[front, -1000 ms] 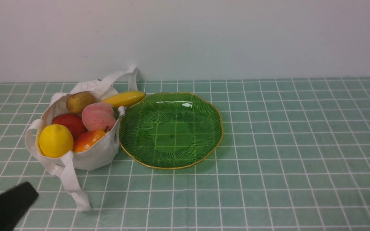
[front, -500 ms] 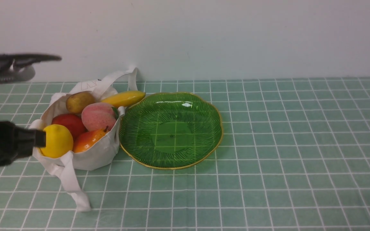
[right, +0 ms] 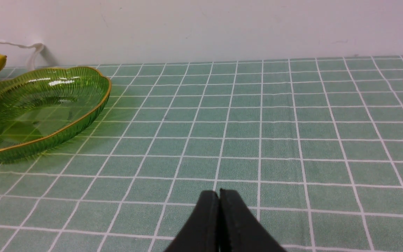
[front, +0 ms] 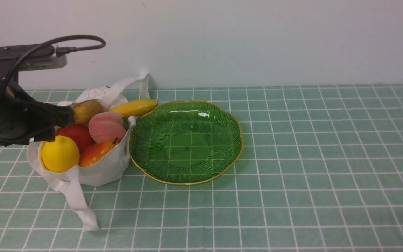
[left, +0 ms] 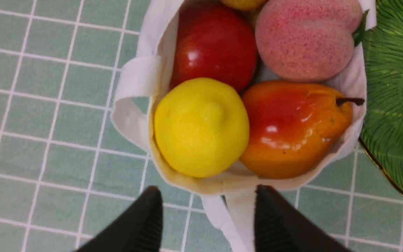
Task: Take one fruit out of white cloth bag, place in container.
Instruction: 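Reach into the bag and grasp the lemon with the left gripper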
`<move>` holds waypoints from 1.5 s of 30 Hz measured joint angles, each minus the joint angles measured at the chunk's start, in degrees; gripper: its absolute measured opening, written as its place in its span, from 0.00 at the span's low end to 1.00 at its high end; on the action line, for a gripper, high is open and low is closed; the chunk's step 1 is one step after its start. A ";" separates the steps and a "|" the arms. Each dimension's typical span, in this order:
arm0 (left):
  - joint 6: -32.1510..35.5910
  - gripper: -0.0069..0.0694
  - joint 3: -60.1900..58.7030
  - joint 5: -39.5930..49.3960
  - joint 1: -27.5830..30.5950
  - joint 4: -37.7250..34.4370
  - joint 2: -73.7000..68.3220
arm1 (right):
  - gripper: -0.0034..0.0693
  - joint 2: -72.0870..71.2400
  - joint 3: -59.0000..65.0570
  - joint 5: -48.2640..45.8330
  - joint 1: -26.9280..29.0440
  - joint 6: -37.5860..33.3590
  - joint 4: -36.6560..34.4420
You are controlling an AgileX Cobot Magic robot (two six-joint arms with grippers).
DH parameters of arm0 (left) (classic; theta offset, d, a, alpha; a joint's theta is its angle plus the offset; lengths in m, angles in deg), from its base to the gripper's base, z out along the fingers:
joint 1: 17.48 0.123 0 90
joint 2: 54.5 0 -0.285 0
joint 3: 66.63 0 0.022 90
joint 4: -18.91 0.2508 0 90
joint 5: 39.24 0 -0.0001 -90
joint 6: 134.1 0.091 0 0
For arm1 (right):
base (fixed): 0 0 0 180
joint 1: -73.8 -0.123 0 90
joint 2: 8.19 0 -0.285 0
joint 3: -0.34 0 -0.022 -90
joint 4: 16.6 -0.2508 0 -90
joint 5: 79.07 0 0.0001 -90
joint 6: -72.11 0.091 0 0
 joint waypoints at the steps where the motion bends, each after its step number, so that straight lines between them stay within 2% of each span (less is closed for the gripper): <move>1: 0.00 0.62 0.02 -0.65 -0.03 0.17 -0.69 | 0.03 0.00 0.00 0.00 0.00 0.00 0.00; 8: -0.11 0.86 0.07 -5.94 -0.07 2.53 -5.58 | 0.03 0.00 0.00 0.00 0.00 0.00 0.00; 13: -1.61 0.91 0.07 -10.86 -0.07 4.31 -8.90 | 0.03 0.00 0.00 0.00 0.00 0.00 0.00; 17: -2.56 0.90 0.07 -11.69 -0.07 6.78 -11.02 | 0.03 0.00 0.00 0.00 0.00 0.00 0.00; 21: -3.12 0.85 0.07 -12.57 -0.07 8.52 -13.38 | 0.03 0.00 0.00 0.00 0.00 0.00 -0.06; 28: -5.27 0.68 0.13 -13.14 -0.07 9.35 -15.74 | 0.03 0.00 0.00 0.00 0.00 0.00 -0.06; 41: -5.49 0.68 0.25 -11.67 -0.10 9.27 -15.15 | 0.03 0.00 0.00 0.00 0.00 0.00 -0.06; 45: -5.49 0.68 0.25 -10.88 -0.10 9.14 -10.01 | 0.03 0.00 0.00 0.00 0.00 0.00 -0.06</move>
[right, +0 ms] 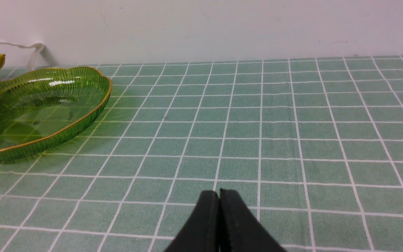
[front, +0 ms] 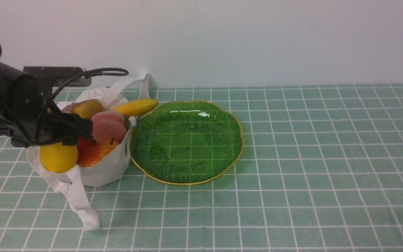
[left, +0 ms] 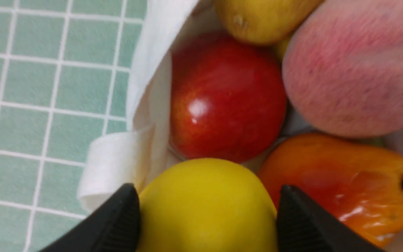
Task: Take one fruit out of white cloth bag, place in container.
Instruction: 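Move the lemon from the bag into the bowl with the left gripper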
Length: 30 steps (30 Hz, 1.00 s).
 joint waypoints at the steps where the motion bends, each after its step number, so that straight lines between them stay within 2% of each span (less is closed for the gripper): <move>1: 0.00 0.68 0.00 0.06 0.00 0.00 1.15 | 0.03 0.00 0.00 0.00 0.00 0.00 0.00; 8: 0.05 0.68 0.00 0.28 0.00 -0.31 9.70 | 0.03 0.00 0.00 0.00 0.00 0.00 0.00; 12: 0.25 0.68 0.00 -1.55 -0.08 -5.30 13.91 | 0.03 0.00 0.00 0.00 0.00 0.00 0.00; 16: 7.46 0.68 0.00 -6.27 -4.45 -17.38 15.35 | 0.03 0.00 0.00 0.00 0.00 0.00 0.00; 22: 18.05 0.68 3.88 -6.72 -13.31 -30.76 8.19 | 0.03 0.00 0.00 0.00 0.00 0.00 0.00; 30: 19.61 0.68 11.32 -10.45 -17.95 -36.53 -7.75 | 0.03 0.00 0.00 0.00 0.00 0.00 0.05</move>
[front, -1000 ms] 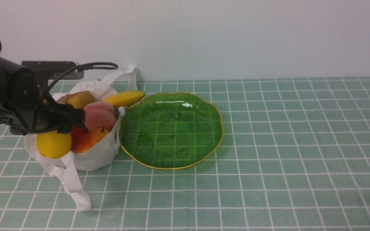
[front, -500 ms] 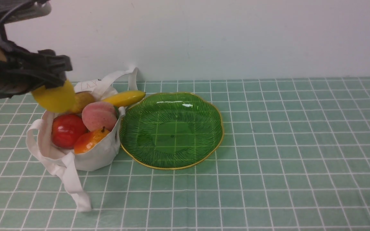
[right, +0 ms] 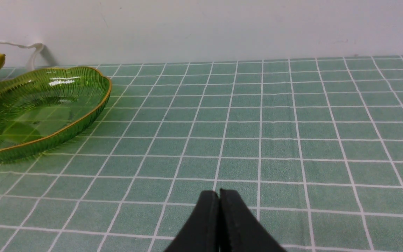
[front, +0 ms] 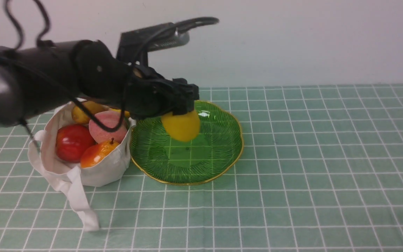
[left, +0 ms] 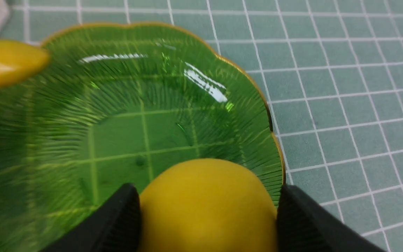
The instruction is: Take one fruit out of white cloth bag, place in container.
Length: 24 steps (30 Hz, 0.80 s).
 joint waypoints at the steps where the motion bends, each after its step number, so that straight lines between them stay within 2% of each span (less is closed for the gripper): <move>1: 0.05 0.68 0.96 -0.14 -0.25 -0.55 -2.07 | 0.03 0.00 0.00 0.00 0.00 0.00 0.00; 7: 1.29 0.68 4.04 -1.99 -0.71 -1.48 -9.56 | 0.03 0.00 0.00 0.00 0.00 0.00 0.00; 10: 1.46 0.76 4.32 -3.36 -0.71 -1.66 -11.03 | 0.03 0.00 0.00 0.00 0.00 0.00 0.00; 13: 1.52 0.90 4.31 -4.29 -0.71 -2.44 -11.66 | 0.03 0.00 0.00 0.00 0.00 0.00 0.00; 16: 1.52 0.97 4.44 -4.69 -0.82 -2.68 -12.14 | 0.03 0.00 0.00 0.00 0.00 0.00 0.00; 20: 1.52 0.97 4.44 -4.49 -0.82 -2.68 -11.40 | 0.03 0.00 0.00 0.00 0.00 0.00 0.00; 24: 2.18 0.87 4.44 -2.23 -0.82 -2.31 -7.03 | 0.03 0.00 0.00 0.00 0.00 0.00 0.00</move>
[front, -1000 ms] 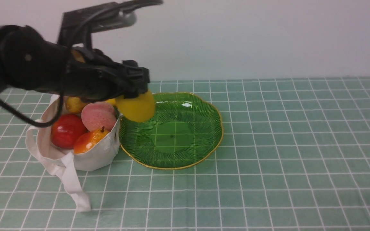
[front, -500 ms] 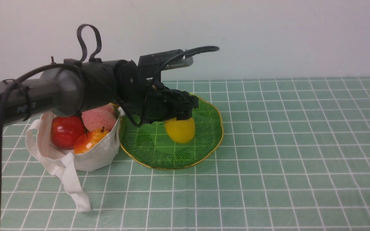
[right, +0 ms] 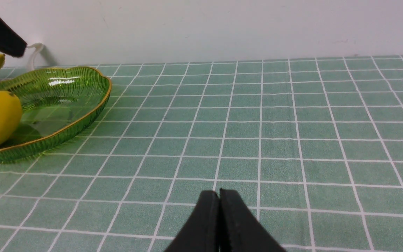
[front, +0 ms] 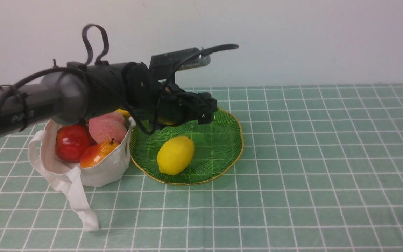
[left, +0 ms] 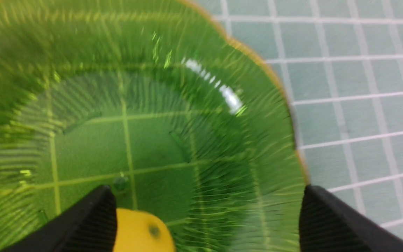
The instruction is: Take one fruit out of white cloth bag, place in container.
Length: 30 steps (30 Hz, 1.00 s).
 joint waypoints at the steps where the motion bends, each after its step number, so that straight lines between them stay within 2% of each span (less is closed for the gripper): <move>1: 0.50 0.81 0.00 1.45 0.00 0.19 1.79 | 0.03 0.00 0.00 0.00 0.00 0.00 0.00; 6: 4.52 0.42 0.04 13.27 0.00 4.18 11.58 | 0.03 0.00 0.00 0.00 0.00 0.00 0.00; 7: 5.86 0.28 0.04 18.01 0.00 5.79 14.76 | 0.03 0.00 0.00 0.00 0.00 0.00 0.00; 10: 7.23 0.13 0.04 25.16 0.00 9.42 20.53 | 0.03 0.00 0.00 0.00 0.00 0.00 0.00; 15: 7.72 0.08 -0.50 34.30 0.00 14.43 29.75 | 0.03 0.00 0.00 0.00 0.00 0.00 0.00; 22: 7.79 0.08 -12.09 35.96 0.00 17.87 41.71 | 0.03 0.00 0.00 0.00 0.00 0.00 0.06; 27: 5.88 0.08 -28.64 27.56 0.00 17.77 53.18 | 0.03 0.00 0.00 0.00 0.00 0.00 0.06; 30: 3.23 0.08 -41.39 14.83 0.00 16.32 61.16 | 0.03 0.00 0.00 0.00 0.00 0.00 0.00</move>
